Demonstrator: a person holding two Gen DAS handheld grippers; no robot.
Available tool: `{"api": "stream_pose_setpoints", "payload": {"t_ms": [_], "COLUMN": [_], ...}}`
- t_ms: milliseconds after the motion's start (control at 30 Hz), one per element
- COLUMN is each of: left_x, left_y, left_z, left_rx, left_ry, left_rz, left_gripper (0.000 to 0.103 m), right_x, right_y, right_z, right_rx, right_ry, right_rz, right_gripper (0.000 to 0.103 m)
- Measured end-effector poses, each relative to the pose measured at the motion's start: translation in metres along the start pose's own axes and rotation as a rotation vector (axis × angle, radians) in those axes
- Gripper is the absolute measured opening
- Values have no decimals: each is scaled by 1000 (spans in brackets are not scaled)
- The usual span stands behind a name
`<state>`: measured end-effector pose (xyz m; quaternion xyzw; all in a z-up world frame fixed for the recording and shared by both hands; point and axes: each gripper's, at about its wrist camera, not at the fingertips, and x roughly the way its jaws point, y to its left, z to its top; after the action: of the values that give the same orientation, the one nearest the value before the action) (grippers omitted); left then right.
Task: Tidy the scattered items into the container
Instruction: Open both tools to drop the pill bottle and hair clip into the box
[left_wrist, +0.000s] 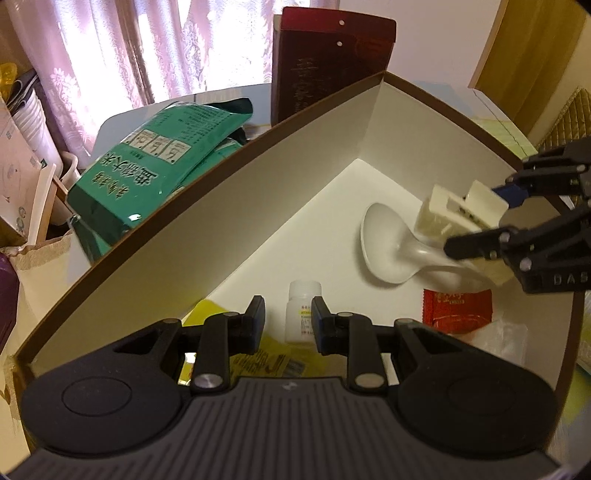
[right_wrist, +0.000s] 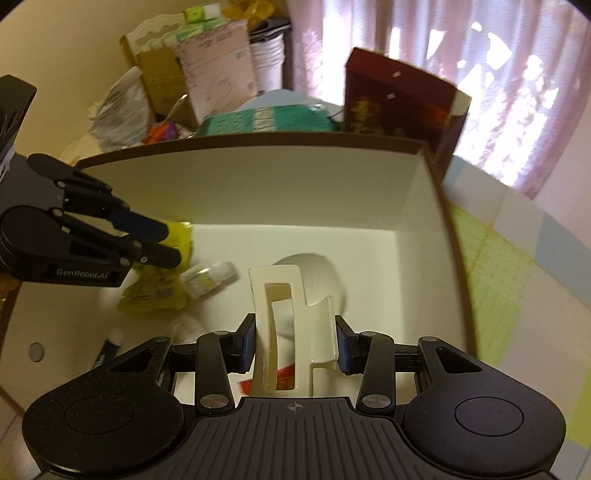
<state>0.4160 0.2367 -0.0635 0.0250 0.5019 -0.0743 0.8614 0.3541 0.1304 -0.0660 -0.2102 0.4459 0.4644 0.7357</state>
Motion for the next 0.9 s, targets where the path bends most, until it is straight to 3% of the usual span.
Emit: {"api": "stream_pose_setpoints", "payload": {"t_ms": [500,533,600,667,900], "left_x": [-18,-18,-19,-20,-23], "left_y": [13,13,14,14,14], "left_z": [-12,-12,-13,-15,-20], "left_rx": [-11,-12,-13,-14,-10], "left_ry": [11,11,12,15,28], "left_rz": [46,49,56,65,84], "left_gripper": [28,29,32,34,41], "right_x": [17,17,14,10,3], "right_y": [22,25,28,30,21], "right_z": [10,10,9,8,4], "right_rx": [-71,-79,-88,-97,-72], "right_ry": [-8,-6,-36,-56,15], "right_rz": [53,56,45,53,25], "right_gripper": [46,69,98,98,98]}}
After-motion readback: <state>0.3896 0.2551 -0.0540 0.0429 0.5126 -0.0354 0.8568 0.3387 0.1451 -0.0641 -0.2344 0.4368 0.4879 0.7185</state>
